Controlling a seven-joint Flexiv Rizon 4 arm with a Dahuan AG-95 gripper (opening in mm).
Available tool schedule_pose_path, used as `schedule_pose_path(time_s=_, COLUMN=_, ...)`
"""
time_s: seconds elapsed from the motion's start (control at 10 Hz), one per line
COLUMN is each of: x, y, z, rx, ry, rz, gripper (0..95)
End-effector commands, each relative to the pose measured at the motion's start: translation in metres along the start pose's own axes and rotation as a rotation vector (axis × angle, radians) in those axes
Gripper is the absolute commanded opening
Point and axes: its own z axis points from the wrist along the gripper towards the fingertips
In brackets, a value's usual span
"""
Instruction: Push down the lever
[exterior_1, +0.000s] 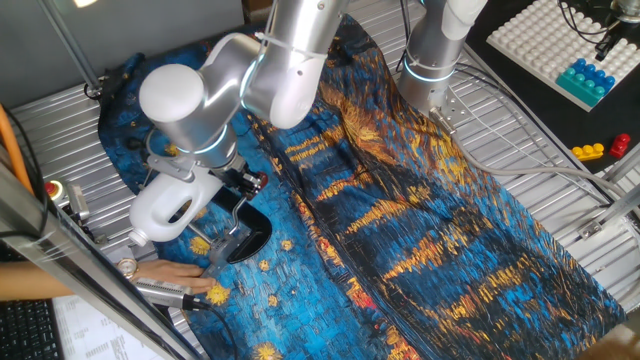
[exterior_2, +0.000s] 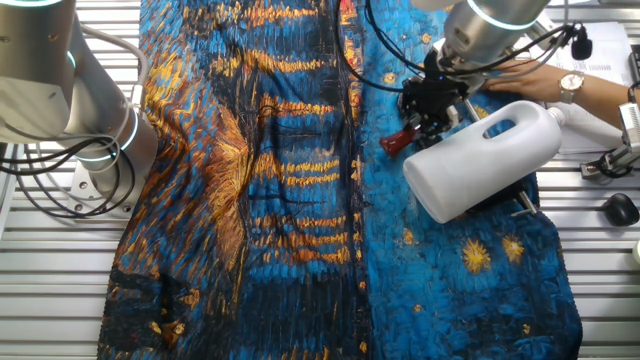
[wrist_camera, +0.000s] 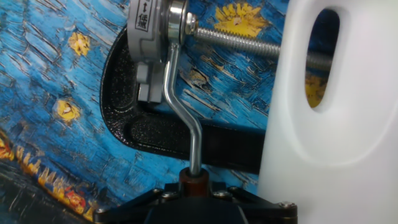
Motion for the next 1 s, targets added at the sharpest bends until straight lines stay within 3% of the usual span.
schedule_pose_path(time_s=0.1, x=-0.002, y=0.000, z=0.004, rx=0.006, ry=-0.003, rz=0.004, gripper=19.0)
schedule_pose_path(time_s=0.3, x=-0.003, y=0.000, z=0.006, rx=0.006, ry=-0.001, rz=0.007, gripper=19.0)
schedule_pose_path(time_s=0.6, x=0.006, y=-0.001, z=0.000, rx=-0.001, ry=-0.008, rz=0.002, gripper=19.0)
schedule_pose_path(time_s=1.0, x=0.028, y=0.000, z=-0.042, rx=-0.002, ry=0.001, rz=-0.017, gripper=19.0)
